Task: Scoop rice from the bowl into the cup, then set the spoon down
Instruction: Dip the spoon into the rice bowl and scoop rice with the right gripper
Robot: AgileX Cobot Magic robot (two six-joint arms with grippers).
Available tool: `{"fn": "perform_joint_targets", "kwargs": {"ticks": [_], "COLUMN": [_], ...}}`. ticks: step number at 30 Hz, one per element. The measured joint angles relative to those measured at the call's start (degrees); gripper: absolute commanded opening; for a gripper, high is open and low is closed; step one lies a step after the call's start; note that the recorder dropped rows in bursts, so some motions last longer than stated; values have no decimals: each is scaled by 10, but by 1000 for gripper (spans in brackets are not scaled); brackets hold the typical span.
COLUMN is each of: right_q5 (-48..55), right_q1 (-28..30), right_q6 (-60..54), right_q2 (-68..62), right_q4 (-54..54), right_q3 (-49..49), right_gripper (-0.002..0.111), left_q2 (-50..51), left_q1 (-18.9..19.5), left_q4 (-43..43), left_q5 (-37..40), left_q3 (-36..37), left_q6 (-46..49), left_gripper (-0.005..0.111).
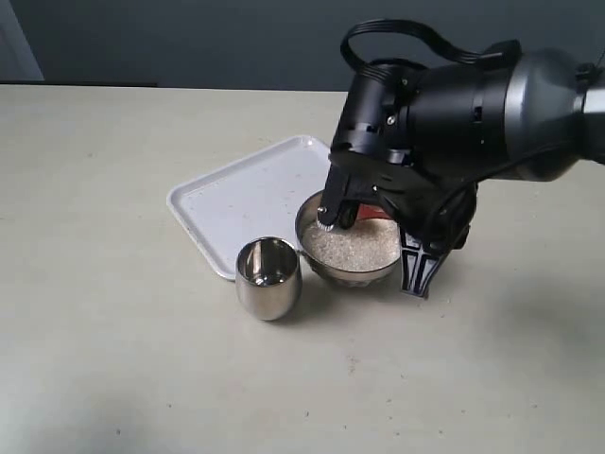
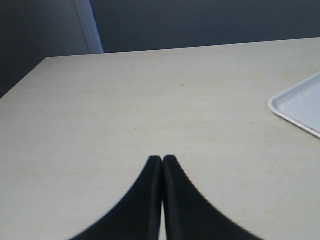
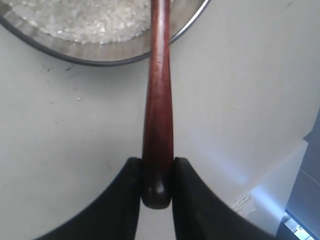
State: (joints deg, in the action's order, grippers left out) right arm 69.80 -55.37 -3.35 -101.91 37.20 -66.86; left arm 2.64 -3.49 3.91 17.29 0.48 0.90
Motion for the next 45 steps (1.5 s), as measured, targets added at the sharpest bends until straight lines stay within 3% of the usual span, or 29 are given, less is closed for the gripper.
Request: {"fn": "perform_joint_targets", "kwargs": {"ticks": [34, 45], "right_q5": [-1, -1], "right_q1": [0, 0], "right_q6": [33, 38], "right_q2": [0, -17], "right_q4": [40, 10], "right_q3": [47, 47], "right_gripper": [-1, -1], "left_q2": [0, 0], "left_q1": [0, 0], "left_q4": [0, 0], "left_q5": [0, 0], "left_q3": [0, 0], "left_q6": [0, 0], "left_gripper": [1, 1]}}
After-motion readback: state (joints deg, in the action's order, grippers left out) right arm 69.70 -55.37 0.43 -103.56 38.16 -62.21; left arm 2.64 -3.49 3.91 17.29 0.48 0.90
